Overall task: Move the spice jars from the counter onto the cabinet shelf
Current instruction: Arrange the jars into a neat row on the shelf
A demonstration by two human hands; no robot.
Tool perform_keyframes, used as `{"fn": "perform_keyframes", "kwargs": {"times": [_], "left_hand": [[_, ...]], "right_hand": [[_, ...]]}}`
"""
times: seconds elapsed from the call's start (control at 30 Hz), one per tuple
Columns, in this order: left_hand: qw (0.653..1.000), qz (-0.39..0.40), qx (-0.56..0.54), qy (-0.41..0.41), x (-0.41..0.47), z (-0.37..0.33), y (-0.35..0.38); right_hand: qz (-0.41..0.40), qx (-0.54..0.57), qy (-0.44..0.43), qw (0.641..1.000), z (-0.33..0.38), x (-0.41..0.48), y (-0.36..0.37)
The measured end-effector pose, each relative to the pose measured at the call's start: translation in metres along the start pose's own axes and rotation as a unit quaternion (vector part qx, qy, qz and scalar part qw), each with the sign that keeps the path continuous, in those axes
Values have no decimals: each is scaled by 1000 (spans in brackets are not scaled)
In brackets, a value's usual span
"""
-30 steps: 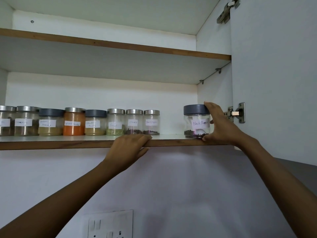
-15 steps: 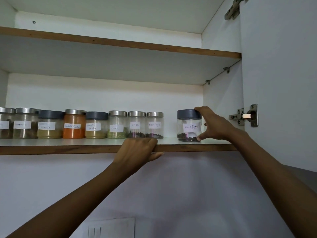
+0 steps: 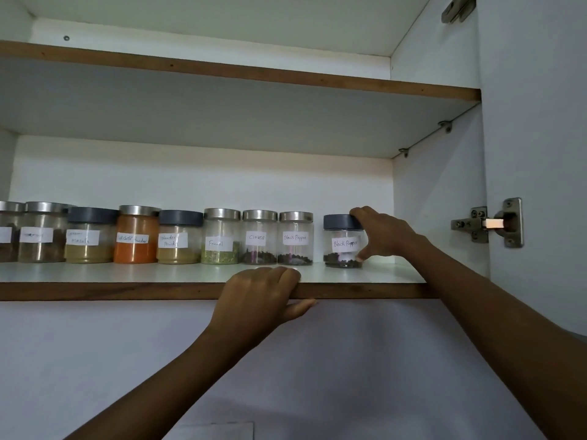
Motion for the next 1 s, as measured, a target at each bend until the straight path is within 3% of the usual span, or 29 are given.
{"fn": "perform_keyframes", "kwargs": {"times": [0.7, 1.0], "left_hand": [[1000, -20, 9, -19, -2, 0, 2], [997, 53, -24, -55, 2, 1, -4]], "right_hand": [[72, 14, 42, 996, -1, 27, 26], [-24, -10, 68, 997, 13, -19, 1]]}}
Point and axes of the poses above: each hand's wrist, its own x-axis towards the middle knuckle, its own y-axis out of the palm, z = x × y, the point moved 6 cm from there along x, towards the middle knuckle, and after that the axes turned 7 degrees about z, right-handed, at the moved point
